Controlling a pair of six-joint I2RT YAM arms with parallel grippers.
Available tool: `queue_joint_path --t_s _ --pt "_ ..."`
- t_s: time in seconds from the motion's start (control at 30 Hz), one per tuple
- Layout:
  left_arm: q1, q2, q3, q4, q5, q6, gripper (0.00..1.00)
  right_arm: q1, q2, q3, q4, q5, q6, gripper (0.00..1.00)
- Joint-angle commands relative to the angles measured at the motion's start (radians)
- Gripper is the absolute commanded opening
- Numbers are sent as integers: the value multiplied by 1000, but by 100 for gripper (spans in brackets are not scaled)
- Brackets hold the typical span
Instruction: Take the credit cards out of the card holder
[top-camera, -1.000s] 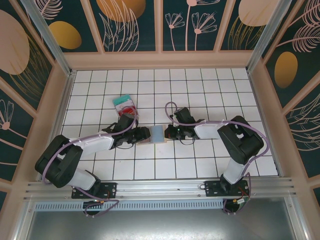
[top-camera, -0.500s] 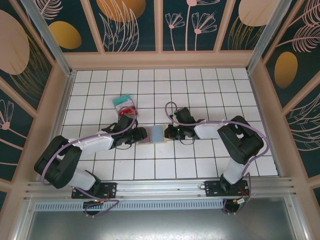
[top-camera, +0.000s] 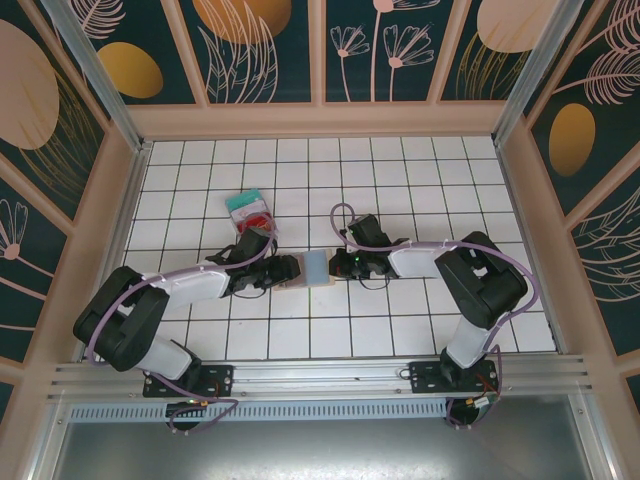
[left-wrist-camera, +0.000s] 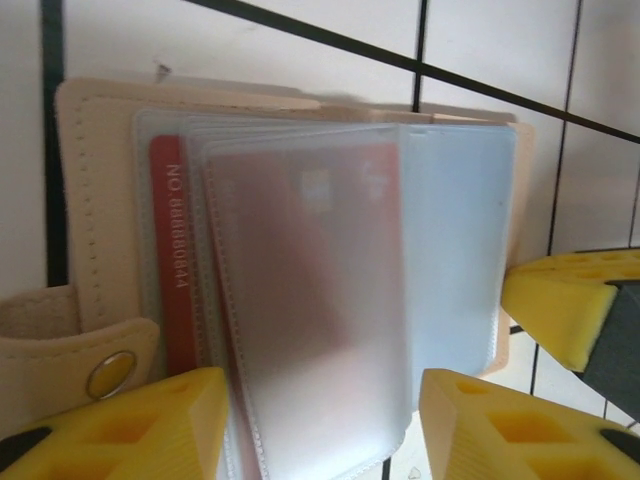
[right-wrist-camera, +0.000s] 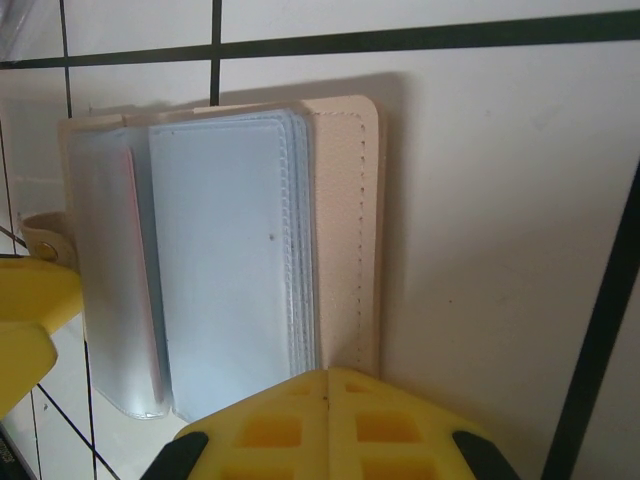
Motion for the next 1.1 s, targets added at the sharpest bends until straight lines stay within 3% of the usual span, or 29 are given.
queue_joint_path --t_s 0.0,0.4,0.83,0.93,1.07 --pt "-6 -28 11 53 54 23 59 10 8 3 14 -6 8 0" --pt "-14 -2 56 98 120 25 61 9 8 3 14 -3 9 0" --pt "-100 94 195 153 148 -24 58 -19 -73 -14 18 60 27 0" --pt "-99 73 180 146 134 -20 58 -28 -92 -12 14 65 28 0" --pt "-91 -6 161 54 24 14 54 -28 -114 6 11 58 29 0"
